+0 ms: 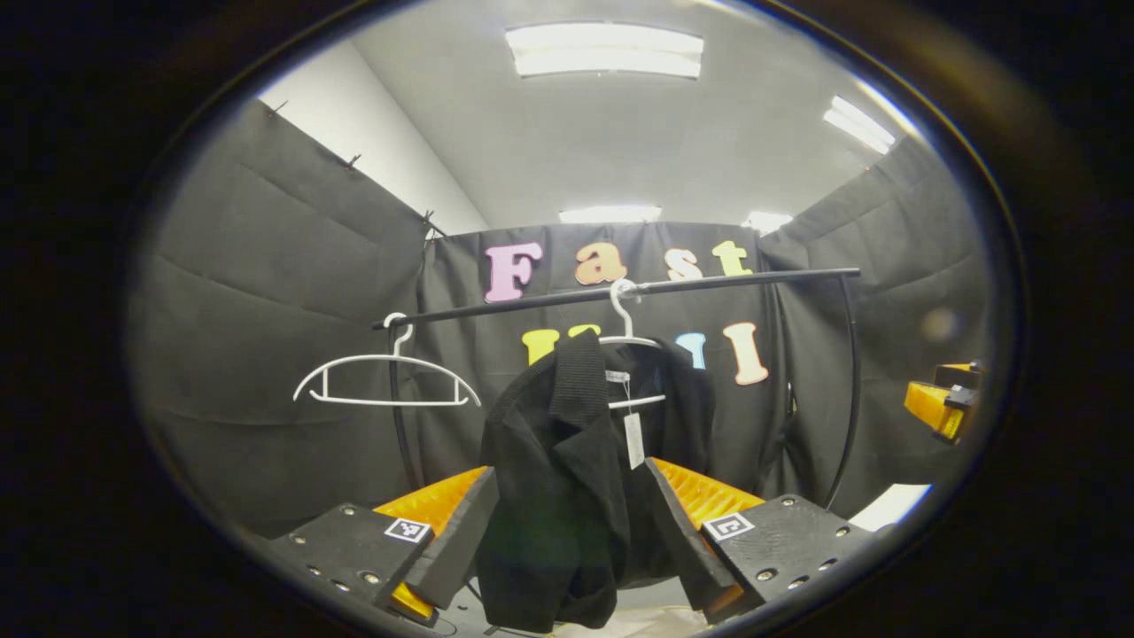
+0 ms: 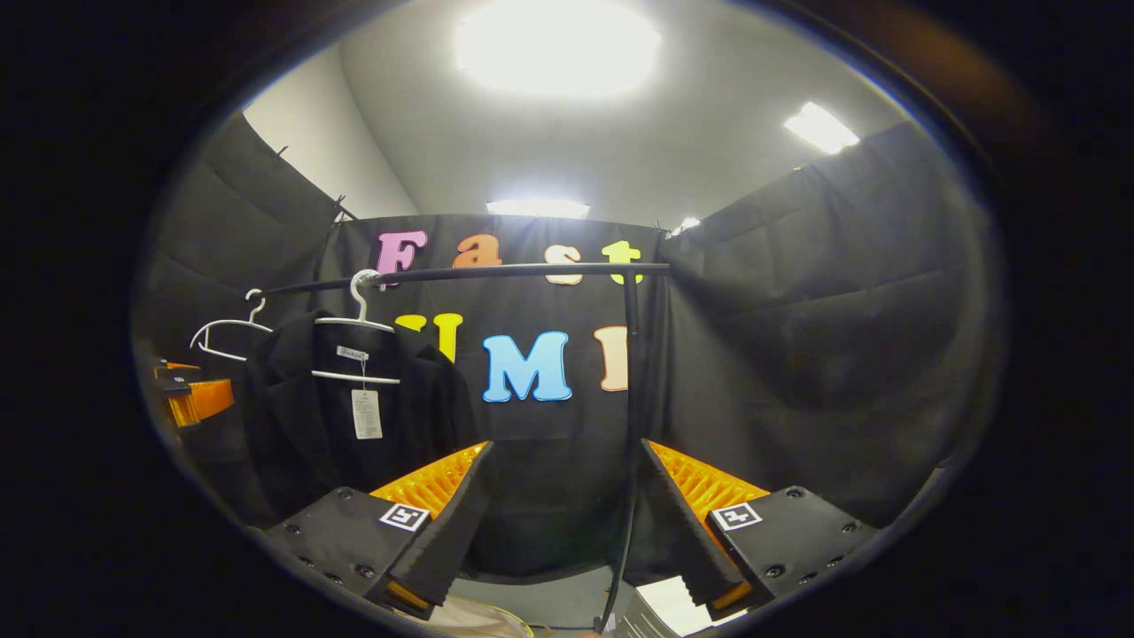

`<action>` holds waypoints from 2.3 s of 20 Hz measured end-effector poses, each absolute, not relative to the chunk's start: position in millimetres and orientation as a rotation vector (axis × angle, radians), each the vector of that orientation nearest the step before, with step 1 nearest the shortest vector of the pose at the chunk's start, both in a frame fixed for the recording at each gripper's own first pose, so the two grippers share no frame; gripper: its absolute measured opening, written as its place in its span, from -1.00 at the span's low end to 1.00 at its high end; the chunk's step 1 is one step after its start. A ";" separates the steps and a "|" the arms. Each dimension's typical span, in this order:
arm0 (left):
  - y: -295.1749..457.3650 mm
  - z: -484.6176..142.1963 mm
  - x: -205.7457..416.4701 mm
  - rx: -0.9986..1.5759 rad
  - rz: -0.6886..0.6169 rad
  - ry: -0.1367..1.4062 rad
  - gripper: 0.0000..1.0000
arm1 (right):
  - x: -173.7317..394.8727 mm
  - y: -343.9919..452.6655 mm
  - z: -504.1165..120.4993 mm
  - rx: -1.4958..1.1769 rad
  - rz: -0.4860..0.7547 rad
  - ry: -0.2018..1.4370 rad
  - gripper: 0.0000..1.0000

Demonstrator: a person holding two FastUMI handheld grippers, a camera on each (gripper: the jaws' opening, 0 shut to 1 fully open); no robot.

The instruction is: Grasp the clothes on the hanger with both hands and then place them into the laundry hamper below.

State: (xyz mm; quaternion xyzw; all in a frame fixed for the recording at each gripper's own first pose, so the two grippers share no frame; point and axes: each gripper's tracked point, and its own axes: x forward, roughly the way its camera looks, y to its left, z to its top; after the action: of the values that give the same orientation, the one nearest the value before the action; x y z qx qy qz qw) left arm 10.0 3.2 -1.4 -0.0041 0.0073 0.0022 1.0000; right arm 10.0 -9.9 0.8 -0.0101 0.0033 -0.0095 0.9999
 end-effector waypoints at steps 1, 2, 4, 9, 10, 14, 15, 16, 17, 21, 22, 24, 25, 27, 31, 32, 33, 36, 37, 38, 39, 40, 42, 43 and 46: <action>3.0 -2.1 9.7 -0.009 0.003 0.016 0.90 | 9.4 -11.2 0.6 -0.020 -0.022 0.009 0.99; 2.7 -2.9 10.0 -0.008 0.002 0.017 0.90 | 9.9 -11.6 -0.3 -0.019 -0.025 0.011 0.99; 3.2 -3.6 10.1 -0.006 0.000 0.017 0.90 | 11.5 -12.4 -2.1 -0.014 -0.030 0.015 0.99; 3.9 -6.8 20.7 -0.003 -0.019 0.016 0.90 | 16.5 -2.7 -3.3 -0.006 -0.030 0.019 0.99; 3.7 -6.4 22.9 -0.003 -0.025 0.017 0.90 | 19.2 1.6 -3.5 -0.007 -0.027 0.020 0.93; 9.9 -8.4 32.2 -0.011 -0.046 0.019 0.92 | 26.3 20.3 -1.9 -0.014 -0.016 0.017 0.99; 11.4 -9.3 34.5 -0.016 -0.054 0.019 0.92 | 29.2 27.3 -1.6 -0.013 -0.009 0.013 0.99; 13.0 -8.7 36.0 -0.020 -0.060 0.015 0.90 | 31.3 31.4 -0.5 -0.013 -0.003 0.006 0.99; 15.4 -8.1 39.6 -0.020 -0.058 0.013 0.90 | 34.4 36.2 0.5 -0.012 0.003 0.003 0.99; 10.0 -6.9 48.0 -0.026 -0.062 0.020 0.90 | 52.9 59.1 2.4 -0.004 0.052 0.000 0.94; 7.5 -5.7 50.8 -0.025 -0.061 0.020 0.90 | 51.5 58.3 2.7 -0.002 0.064 -0.002 0.94; 4.1 -4.6 57.9 -0.026 -0.054 0.019 0.90 | 66.2 74.1 2.3 0.010 0.106 -0.002 0.99; 1.3 -5.0 61.8 -0.029 -0.047 0.018 0.90 | 75.5 82.7 1.8 0.014 0.128 -0.003 0.94; -3.1 -5.6 70.8 -0.033 -0.028 0.016 0.90 | 92.4 94.0 0.5 0.017 0.174 -0.012 0.94; -18.1 -6.4 89.4 -0.032 0.002 0.024 0.90 | 121.6 111.0 0.8 0.026 0.259 -0.016 0.99; -19.3 -6.2 93.9 -0.021 0.016 0.027 0.90 | 129.7 114.3 1.1 0.034 0.277 -0.017 0.99; -20.1 -8.3 99.0 -0.014 0.029 0.029 0.90 | 136.1 117.9 0.8 0.044 0.295 -0.015 0.99; -27.9 -12.4 111.6 -0.020 0.051 0.040 0.90 | 155.6 132.0 -2.3 0.064 0.353 -0.010 0.94; -29.4 -14.8 116.0 -0.018 0.060 0.046 0.90 | 161.3 135.7 -3.2 0.067 0.371 -0.009 0.94; -30.7 -16.0 119.8 -0.015 0.067 0.048 0.90 | 165.8 140.7 -4.9 0.070 0.389 -0.008 0.99; -32.0 -17.8 123.8 -0.010 0.075 0.052 0.90 | 171.3 146.9 -6.5 0.074 0.410 -0.006 0.99; -33.1 -19.0 127.7 -0.005 0.084 0.055 0.90 | 176.0 151.8 -7.6 0.078 0.427 -0.004 0.99; -33.0 -21.6 136.4 0.003 0.105 0.057 0.90 | 184.8 163.6 -10.7 0.082 0.466 0.001 0.99; -32.3 -22.8 141.0 0.003 0.117 0.059 0.90 | 189.8 169.0 -12.3 0.083 0.484 0.002 0.99; -28.3 -32.5 154.2 0.006 0.155 0.074 0.90 | 202.7 185.2 -18.0 0.084 0.534 0.013 0.99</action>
State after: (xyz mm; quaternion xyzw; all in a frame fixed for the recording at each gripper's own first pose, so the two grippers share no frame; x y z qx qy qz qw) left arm 154.2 -28.3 -32.5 0.0028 0.0370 0.0772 0.9963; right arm 202.7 185.2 -18.0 0.0416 0.0063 0.2639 0.9636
